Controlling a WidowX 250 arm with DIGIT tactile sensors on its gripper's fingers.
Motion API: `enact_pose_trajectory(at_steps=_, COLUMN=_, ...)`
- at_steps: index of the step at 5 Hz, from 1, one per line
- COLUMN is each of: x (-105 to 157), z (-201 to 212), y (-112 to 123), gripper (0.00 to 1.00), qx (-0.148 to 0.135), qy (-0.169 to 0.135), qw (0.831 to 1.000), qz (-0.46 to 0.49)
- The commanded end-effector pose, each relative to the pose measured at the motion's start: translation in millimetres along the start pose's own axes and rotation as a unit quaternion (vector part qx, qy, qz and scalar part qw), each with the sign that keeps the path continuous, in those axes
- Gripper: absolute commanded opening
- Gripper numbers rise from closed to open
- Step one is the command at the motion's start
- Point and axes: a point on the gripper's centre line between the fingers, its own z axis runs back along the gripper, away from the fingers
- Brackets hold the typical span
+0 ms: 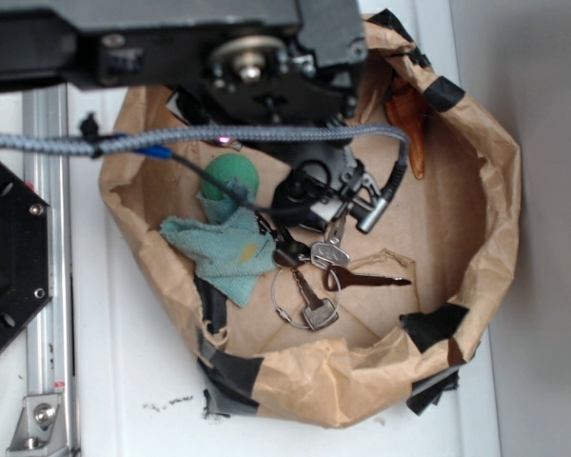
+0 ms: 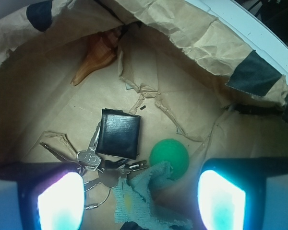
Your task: Grab the black box.
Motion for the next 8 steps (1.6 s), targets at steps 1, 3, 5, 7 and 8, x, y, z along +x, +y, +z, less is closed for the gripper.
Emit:
enact_pose_trajectory(at_steps=1, x=-3.2, z=2.4, y=-7.4, gripper=1.0, qx=-0.012, qy=-0.01, qw=1.0, qz=0.0)
enact_pose_trajectory(at_steps=3, x=24.2, z=-76.3, y=-21.2, gripper=1.0, qx=0.015, qy=-0.031, qw=0.998, qz=0.054)
enact_pose_trajectory(at_steps=5, x=3.0, z=-125.2, y=-61.0, gripper=1.0, qx=0.014, qy=0.012, qw=1.0, qz=0.01)
enact_pose_trajectory(at_steps=7, x=-26.9, z=-146.9, y=-61.3, gripper=0.0, qx=0.031, qy=0.034, qw=0.998, qz=-0.039)
enact_pose_trajectory(at_steps=8, x=-11.4, z=-101.0, y=-49.0, gripper=0.0, qx=0.025, qy=-0.029, qw=0.995, qz=-0.09)
